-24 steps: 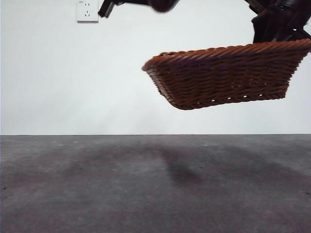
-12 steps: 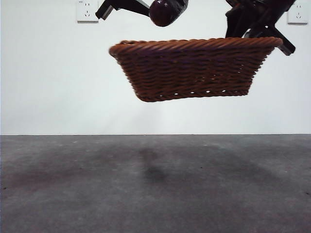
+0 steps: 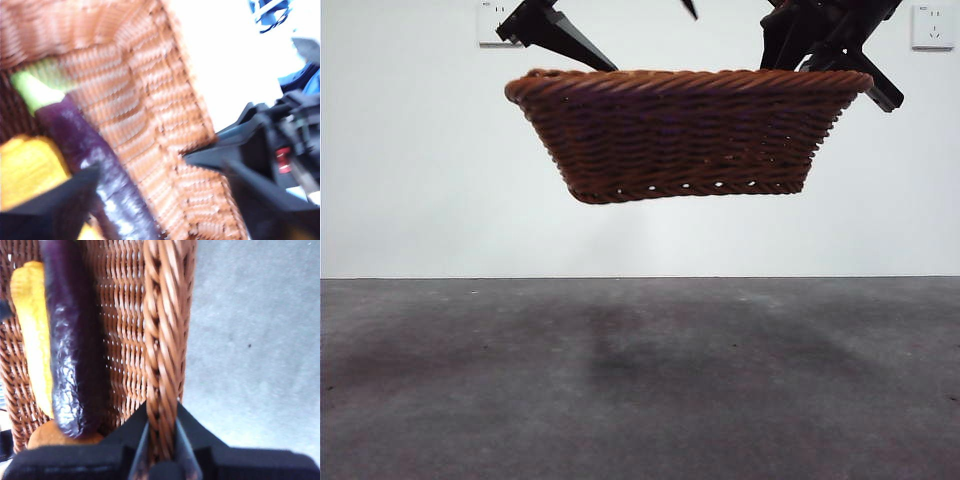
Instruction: Help me put the vegetables on the table into the basket
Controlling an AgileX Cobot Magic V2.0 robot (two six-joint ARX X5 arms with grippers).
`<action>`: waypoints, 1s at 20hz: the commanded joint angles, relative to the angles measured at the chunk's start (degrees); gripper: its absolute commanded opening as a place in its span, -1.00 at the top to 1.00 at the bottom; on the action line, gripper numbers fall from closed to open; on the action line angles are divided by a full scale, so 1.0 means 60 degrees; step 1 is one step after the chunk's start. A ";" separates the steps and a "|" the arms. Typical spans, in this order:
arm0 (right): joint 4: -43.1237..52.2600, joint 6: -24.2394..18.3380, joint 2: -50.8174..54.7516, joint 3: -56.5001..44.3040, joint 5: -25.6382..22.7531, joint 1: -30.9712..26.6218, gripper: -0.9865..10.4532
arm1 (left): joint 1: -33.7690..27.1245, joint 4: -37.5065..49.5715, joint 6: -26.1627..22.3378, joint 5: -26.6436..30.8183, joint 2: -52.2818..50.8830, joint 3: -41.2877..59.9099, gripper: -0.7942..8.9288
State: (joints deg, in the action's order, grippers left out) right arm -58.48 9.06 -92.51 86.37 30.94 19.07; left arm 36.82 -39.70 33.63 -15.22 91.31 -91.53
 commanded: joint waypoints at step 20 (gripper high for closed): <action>0.0055 -0.1053 -0.1311 -0.0047 -0.0696 -0.3144 0.86 | -0.0372 -0.5971 -0.5530 0.0790 -0.4554 0.0025 0.85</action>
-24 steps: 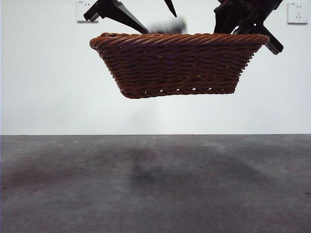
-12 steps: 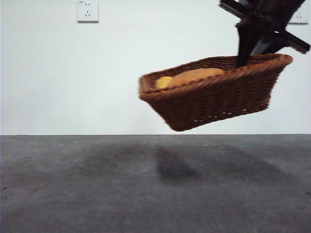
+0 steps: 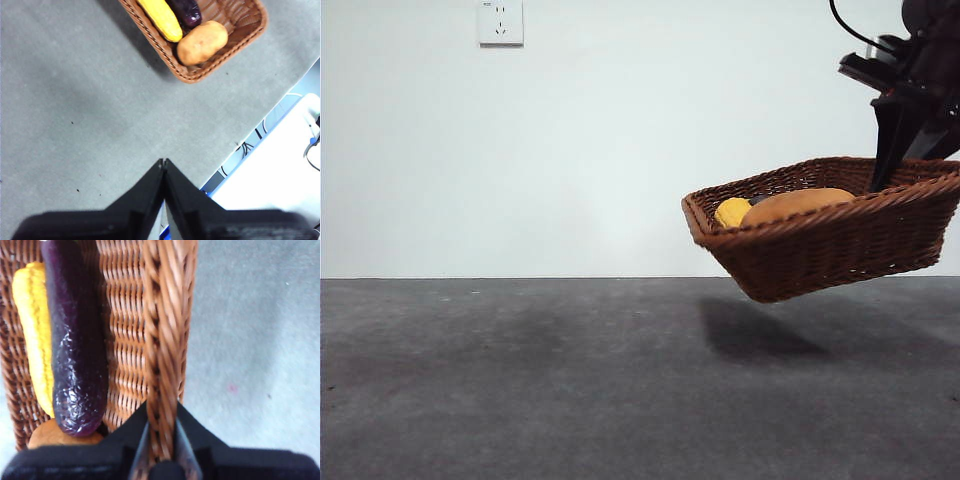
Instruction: Help me put the vegetables on the table into the basket
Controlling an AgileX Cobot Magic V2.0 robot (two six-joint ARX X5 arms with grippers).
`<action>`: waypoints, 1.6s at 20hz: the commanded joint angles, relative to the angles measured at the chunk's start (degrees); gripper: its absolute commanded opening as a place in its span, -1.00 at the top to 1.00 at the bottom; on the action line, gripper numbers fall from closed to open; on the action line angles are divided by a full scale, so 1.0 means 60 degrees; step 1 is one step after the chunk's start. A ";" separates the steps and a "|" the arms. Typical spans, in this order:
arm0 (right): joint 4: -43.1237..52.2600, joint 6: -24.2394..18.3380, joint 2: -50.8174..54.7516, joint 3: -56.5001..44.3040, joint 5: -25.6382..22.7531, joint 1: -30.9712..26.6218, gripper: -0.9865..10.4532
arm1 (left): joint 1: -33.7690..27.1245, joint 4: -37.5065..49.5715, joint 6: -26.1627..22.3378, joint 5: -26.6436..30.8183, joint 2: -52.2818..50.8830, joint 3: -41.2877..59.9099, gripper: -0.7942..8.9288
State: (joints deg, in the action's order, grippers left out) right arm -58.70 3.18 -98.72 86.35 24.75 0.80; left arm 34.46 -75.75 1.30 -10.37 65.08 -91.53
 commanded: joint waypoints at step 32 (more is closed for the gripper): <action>-0.0736 -0.0889 -0.3417 0.2033 -0.0149 -0.0718 0.10 | 0.0022 0.0025 0.0707 -0.0018 -0.2102 0.0029 0.85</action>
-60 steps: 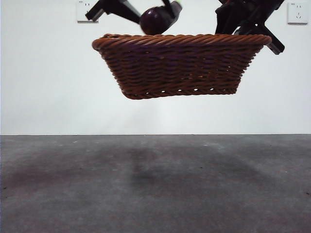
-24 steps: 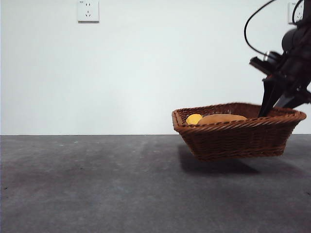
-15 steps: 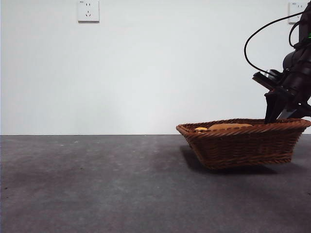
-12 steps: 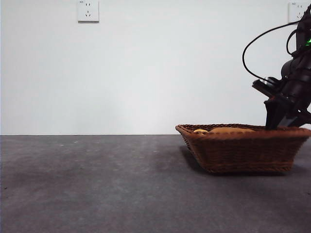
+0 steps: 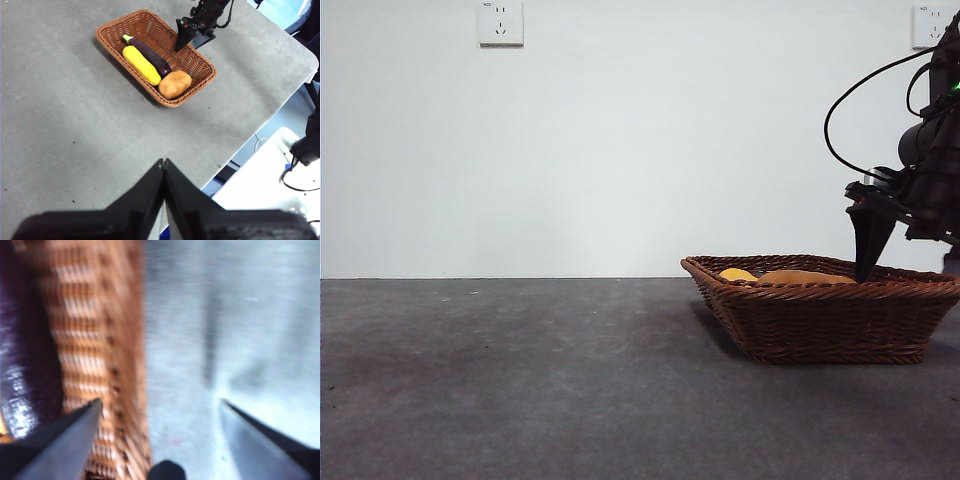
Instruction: Help me put the vegetables on the table into the basket
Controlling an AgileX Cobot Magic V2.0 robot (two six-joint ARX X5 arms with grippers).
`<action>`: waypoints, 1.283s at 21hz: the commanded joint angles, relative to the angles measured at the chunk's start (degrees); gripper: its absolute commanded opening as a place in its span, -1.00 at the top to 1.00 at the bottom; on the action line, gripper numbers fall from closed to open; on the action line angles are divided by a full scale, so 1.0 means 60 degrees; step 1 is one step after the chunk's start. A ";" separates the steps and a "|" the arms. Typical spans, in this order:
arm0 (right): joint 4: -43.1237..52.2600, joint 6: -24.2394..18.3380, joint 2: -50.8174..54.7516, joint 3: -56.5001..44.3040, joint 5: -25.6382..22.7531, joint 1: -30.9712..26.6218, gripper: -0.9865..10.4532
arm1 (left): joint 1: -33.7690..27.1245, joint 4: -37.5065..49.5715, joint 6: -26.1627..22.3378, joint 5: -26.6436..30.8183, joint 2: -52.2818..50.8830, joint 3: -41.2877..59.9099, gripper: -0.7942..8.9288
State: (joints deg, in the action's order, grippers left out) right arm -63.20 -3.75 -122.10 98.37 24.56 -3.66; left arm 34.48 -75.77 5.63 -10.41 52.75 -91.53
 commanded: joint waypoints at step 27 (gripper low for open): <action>-0.2626 0.1275 1.3034 -0.0029 -0.2353 0.0419 0.83 | 0.0018 0.0033 0.0342 -0.0007 0.0266 0.1588 0.85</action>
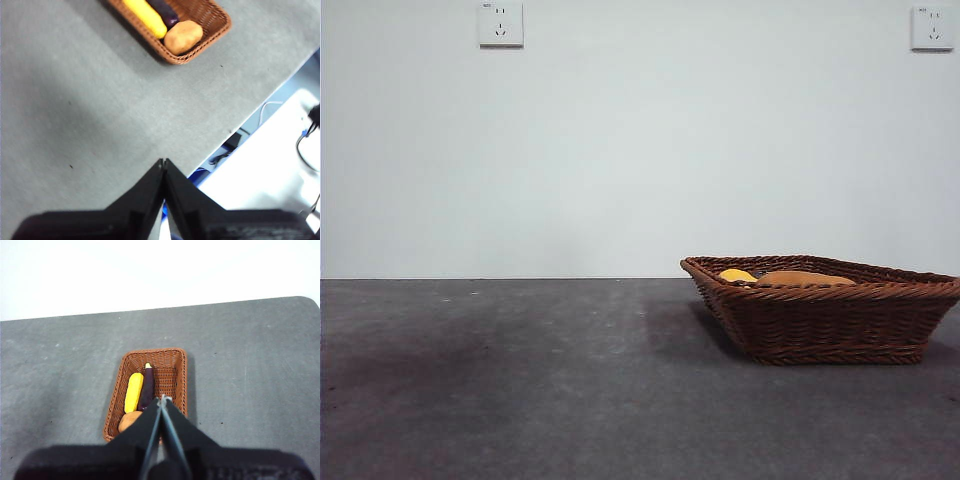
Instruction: Help me put the vegetables on the table into the basket
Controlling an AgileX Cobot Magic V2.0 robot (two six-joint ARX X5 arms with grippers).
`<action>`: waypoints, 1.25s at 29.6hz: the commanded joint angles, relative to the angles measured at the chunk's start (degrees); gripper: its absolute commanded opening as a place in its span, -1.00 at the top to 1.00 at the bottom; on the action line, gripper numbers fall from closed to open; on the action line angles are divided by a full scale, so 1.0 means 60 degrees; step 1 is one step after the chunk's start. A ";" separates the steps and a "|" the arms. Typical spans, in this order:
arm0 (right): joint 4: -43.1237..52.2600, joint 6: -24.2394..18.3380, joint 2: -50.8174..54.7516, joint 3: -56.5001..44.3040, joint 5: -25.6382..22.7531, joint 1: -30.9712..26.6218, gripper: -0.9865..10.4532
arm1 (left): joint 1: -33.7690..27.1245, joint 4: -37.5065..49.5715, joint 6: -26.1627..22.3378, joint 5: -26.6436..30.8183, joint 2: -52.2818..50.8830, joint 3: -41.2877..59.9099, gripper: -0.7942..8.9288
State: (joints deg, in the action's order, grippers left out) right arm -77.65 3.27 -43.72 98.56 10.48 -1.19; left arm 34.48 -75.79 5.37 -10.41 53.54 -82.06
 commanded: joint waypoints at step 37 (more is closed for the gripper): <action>-0.0204 0.0102 -0.7067 -0.0062 -0.0015 0.0007 0.83 | -0.4794 1.3162 -0.0678 0.0495 -0.6929 1.2874 0.84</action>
State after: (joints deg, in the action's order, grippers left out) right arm -77.67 3.27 -85.80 98.56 10.46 -1.19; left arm 5.96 2.28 0.45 -7.25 12.36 -5.08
